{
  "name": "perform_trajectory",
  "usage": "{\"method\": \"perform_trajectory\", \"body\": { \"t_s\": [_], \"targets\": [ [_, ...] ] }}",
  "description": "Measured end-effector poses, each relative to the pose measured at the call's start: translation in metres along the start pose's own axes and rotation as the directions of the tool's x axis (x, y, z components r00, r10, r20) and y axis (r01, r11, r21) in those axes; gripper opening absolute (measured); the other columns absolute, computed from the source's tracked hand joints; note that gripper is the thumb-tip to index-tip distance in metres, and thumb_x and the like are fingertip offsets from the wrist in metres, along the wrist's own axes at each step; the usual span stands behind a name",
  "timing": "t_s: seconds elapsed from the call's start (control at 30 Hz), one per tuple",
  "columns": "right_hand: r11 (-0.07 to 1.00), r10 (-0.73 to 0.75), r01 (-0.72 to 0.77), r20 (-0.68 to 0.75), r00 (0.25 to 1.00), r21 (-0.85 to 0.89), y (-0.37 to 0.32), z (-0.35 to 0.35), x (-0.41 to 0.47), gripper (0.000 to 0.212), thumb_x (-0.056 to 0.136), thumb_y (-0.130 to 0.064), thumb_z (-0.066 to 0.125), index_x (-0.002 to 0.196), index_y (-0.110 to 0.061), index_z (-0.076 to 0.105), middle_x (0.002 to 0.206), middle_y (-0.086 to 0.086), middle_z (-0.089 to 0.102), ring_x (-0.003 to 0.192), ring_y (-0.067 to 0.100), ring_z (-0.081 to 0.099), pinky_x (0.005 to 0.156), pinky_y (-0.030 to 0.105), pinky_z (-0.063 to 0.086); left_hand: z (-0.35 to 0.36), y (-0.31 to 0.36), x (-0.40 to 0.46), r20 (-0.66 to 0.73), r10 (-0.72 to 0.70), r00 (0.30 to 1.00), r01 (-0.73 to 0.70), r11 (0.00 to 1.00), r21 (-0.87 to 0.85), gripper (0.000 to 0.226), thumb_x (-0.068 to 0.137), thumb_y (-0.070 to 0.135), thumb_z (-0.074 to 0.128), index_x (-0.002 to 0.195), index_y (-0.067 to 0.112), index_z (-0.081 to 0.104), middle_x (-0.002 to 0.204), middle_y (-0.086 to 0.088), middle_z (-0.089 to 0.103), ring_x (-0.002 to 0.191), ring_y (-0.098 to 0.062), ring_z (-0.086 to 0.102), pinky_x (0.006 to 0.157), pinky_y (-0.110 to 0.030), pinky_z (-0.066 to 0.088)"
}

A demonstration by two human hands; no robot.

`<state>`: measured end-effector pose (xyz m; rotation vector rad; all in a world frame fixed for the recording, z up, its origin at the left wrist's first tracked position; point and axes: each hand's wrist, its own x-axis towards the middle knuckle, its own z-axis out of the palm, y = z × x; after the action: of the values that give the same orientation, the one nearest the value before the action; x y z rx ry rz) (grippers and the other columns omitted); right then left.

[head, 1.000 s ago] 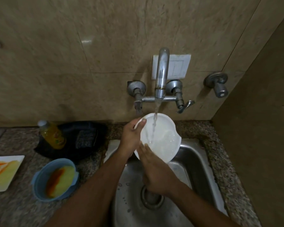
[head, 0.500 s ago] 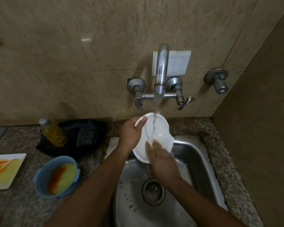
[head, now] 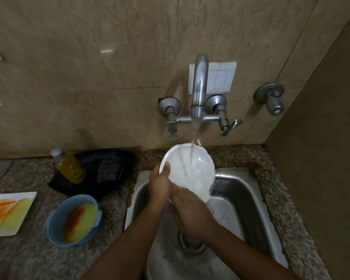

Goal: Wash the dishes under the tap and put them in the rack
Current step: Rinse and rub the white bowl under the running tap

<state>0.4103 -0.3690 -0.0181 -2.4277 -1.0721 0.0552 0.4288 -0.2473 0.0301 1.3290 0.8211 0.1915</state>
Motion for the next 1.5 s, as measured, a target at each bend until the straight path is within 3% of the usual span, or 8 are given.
{"method": "perform_trajectory", "body": {
  "t_s": [0.13, 0.4, 0.53, 0.7, 0.83, 1.0, 1.37, 1.5],
  "targets": [
    [0.996, -0.021, 0.024, 0.03, 0.999, -0.086, 0.01, -0.003, -0.011, 0.081, 0.092, -0.037, 0.054, 0.158, -0.023, 0.009, 0.165, -0.004, 0.01, 0.151, 0.01, 0.008, 0.119, 0.033, 0.004, 0.002, 0.013, 0.011, 0.086, 0.113, 0.99, -0.122, 0.987, 0.108, 0.014, 0.095, 0.024, 0.062, 0.098, 0.014, 0.072, 0.09, -0.003, 0.073, 0.083, -0.018, 0.066, 0.072, -0.029, 0.05],
    [0.998, -0.029, 0.038, 0.155, 0.987, -0.057, 0.018, -0.027, -0.014, 0.083, 0.092, -0.043, 0.05, 0.158, -0.031, 0.0, 0.164, -0.015, -0.007, 0.15, 0.004, -0.009, 0.121, 0.033, 0.0, 0.0, 0.024, 0.019, 0.093, 0.142, 0.986, -0.156, 0.974, 0.162, 0.021, 0.094, 0.029, 0.063, 0.104, 0.014, 0.074, 0.097, -0.004, 0.074, 0.091, -0.023, 0.067, 0.077, -0.032, 0.052],
    [0.997, -0.044, 0.034, 0.155, 0.987, 0.068, 0.014, -0.023, -0.019, 0.085, 0.087, -0.039, 0.055, 0.158, -0.03, 0.008, 0.164, -0.012, 0.007, 0.15, 0.006, 0.01, 0.122, 0.034, 0.015, 0.0, 0.031, 0.022, 0.142, 0.139, 0.98, -0.165, 0.967, 0.192, 0.017, 0.093, 0.03, 0.063, 0.098, 0.018, 0.075, 0.092, -0.002, 0.075, 0.089, -0.023, 0.068, 0.077, -0.033, 0.052],
    [0.999, -0.024, 0.019, 0.17, 0.985, 0.026, 0.011, -0.027, -0.015, 0.091, 0.086, -0.038, 0.06, 0.158, -0.028, 0.004, 0.163, -0.011, 0.001, 0.148, 0.004, 0.002, 0.118, 0.023, -0.001, 0.001, 0.029, 0.022, 0.095, 0.153, 0.984, -0.167, 0.972, 0.164, 0.015, 0.092, 0.028, 0.065, 0.094, 0.017, 0.075, 0.089, -0.002, 0.074, 0.086, -0.022, 0.068, 0.075, -0.031, 0.053],
    [0.998, -0.067, 0.068, 0.127, 0.99, -0.007, 0.031, -0.04, -0.018, 0.079, 0.087, -0.037, 0.054, 0.157, -0.028, 0.018, 0.161, -0.008, 0.023, 0.148, 0.006, 0.019, 0.121, 0.032, 0.021, 0.0, 0.033, 0.022, 0.084, 0.119, 0.989, -0.129, 0.985, 0.118, 0.016, 0.092, 0.027, 0.065, 0.096, 0.016, 0.075, 0.09, -0.003, 0.075, 0.087, -0.024, 0.069, 0.081, -0.037, 0.054],
    [0.998, -0.012, 0.001, 0.194, 0.981, 0.057, 0.007, -0.035, -0.01, 0.088, 0.087, -0.04, 0.053, 0.158, -0.031, 0.003, 0.165, -0.009, 0.01, 0.15, 0.008, 0.009, 0.122, 0.033, 0.013, 0.004, 0.044, 0.021, 0.074, 0.128, 0.989, -0.135, 0.986, 0.102, 0.012, 0.092, 0.025, 0.066, 0.093, 0.015, 0.073, 0.083, -0.001, 0.072, 0.08, -0.021, 0.066, 0.068, -0.028, 0.05],
    [0.998, -0.067, 0.065, 0.101, 0.993, 0.022, 0.024, -0.039, -0.02, 0.053, 0.101, -0.037, 0.036, 0.153, -0.027, 0.033, 0.159, -0.008, 0.031, 0.147, 0.006, 0.024, 0.121, 0.033, 0.021, -0.011, 0.037, 0.019, 0.049, 0.103, 0.994, -0.109, 0.982, 0.154, 0.013, 0.093, 0.025, 0.064, 0.084, 0.02, 0.07, 0.083, 0.001, 0.071, 0.08, -0.021, 0.066, 0.076, -0.033, 0.052],
    [0.995, 0.033, -0.018, 0.158, 0.987, -0.1, 0.023, -0.042, -0.017, 0.061, 0.1, -0.052, 0.019, 0.156, -0.028, 0.021, 0.164, -0.005, 0.013, 0.151, 0.013, 0.01, 0.122, 0.03, 0.002, -0.013, 0.034, 0.018, 0.006, 0.098, 0.995, -0.098, 0.978, 0.183, 0.014, 0.093, 0.027, 0.064, 0.087, 0.017, 0.072, 0.085, -0.004, 0.072, 0.085, -0.027, 0.068, 0.08, -0.04, 0.055]
  ]
}}
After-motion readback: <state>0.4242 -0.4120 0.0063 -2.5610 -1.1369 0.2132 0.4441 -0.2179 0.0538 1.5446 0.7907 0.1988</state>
